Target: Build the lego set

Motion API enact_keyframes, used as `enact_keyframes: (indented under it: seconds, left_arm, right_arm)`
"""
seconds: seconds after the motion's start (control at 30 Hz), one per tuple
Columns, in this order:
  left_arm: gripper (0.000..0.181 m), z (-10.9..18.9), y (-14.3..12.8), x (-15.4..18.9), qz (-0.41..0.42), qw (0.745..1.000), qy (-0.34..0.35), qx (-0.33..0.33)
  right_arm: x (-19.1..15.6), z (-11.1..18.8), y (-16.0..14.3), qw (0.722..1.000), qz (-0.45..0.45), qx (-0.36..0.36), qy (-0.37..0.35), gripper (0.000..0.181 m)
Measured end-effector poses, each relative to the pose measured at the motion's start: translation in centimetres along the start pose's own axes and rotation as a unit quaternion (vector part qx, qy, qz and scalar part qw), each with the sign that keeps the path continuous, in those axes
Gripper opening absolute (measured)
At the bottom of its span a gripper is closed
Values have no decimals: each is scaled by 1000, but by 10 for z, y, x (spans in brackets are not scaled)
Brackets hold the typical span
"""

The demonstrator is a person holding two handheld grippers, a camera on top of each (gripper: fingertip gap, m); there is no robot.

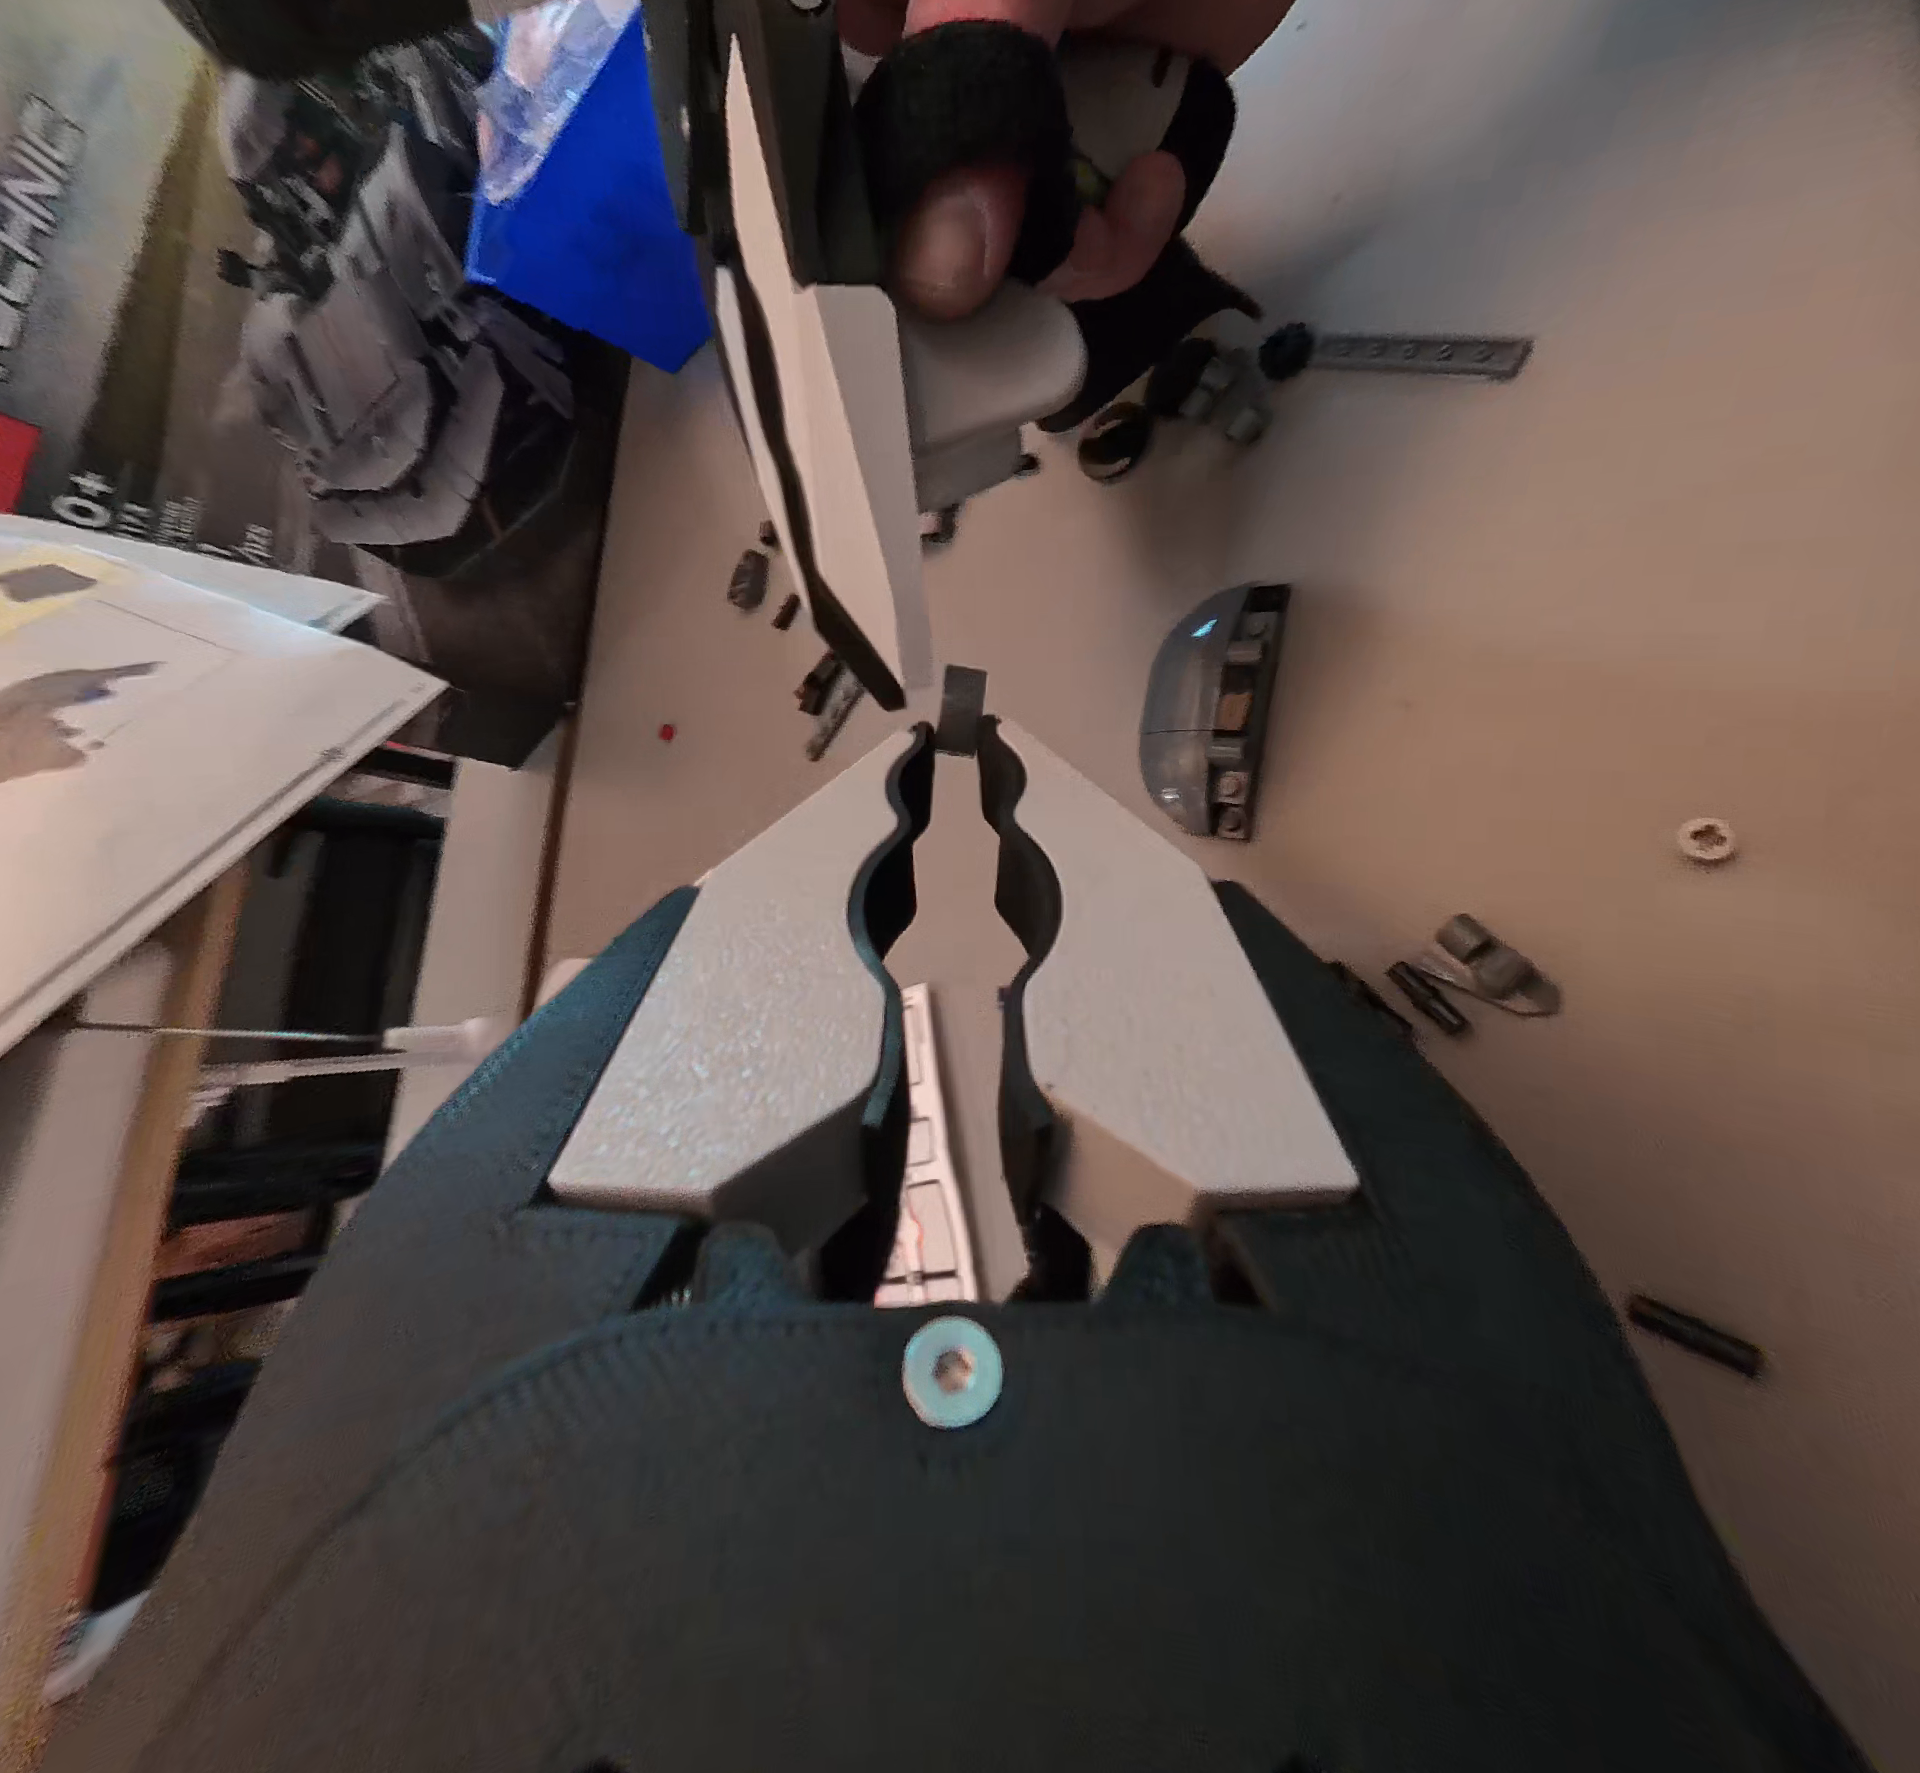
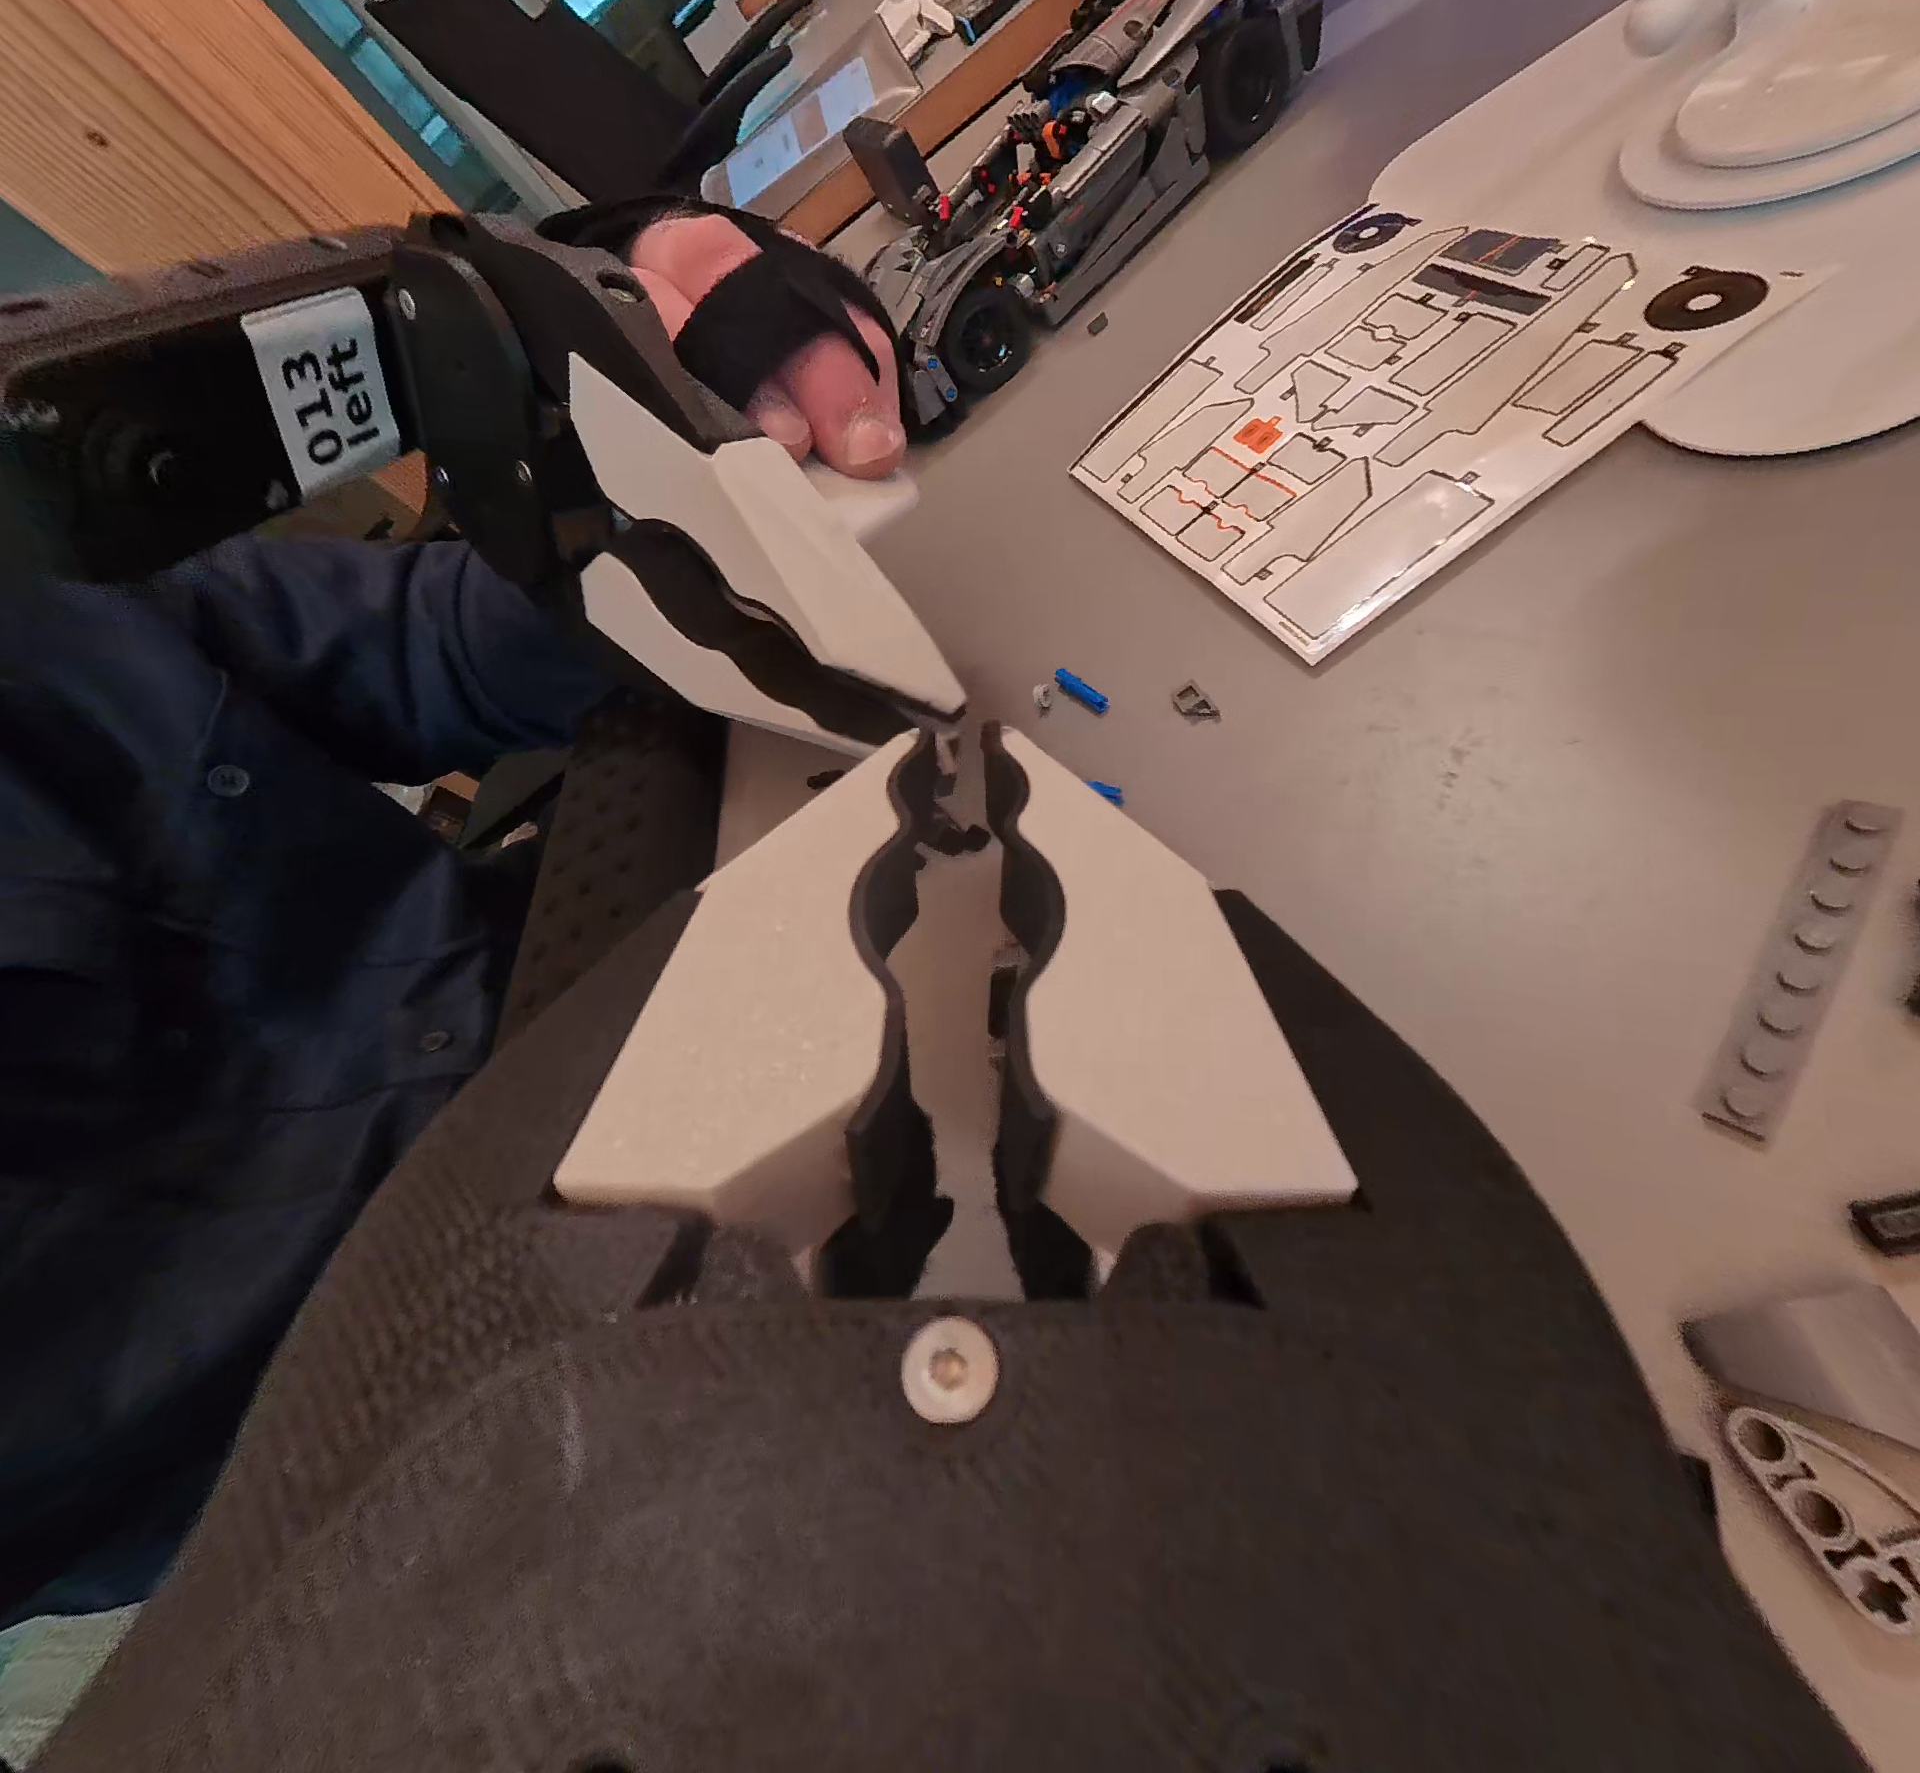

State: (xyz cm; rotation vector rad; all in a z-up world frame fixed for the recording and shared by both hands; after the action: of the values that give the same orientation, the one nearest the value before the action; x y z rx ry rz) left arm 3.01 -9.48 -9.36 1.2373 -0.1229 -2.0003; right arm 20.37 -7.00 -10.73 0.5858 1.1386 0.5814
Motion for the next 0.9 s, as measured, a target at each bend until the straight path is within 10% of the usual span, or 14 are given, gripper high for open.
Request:
enact_keyframes:
  seconds: [0.33, 0.9]
  left_arm:
    - [6, -19, -13, 23, 74, 980, -182, -33]
    - [6, -33, -21, 27, 128, 966, -220, -52]
  right_arm:
    - [11, -3, -9, 993, 9, -71, -98, 9]
    - [14, -22, -25, 973, 40, -172, -146, 8]
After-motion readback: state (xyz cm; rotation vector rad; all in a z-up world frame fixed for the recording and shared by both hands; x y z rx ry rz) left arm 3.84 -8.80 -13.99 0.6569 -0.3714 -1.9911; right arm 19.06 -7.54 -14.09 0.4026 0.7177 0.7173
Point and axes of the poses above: each gripper's, where its closed fingertips meet, z back along the fingers, y out of its top, x = y × z across the jaws, the point moved 10 cm from there along z, back along the fingers, and after that the axes turned 10 degrees about -z, right-handed, at the moved point
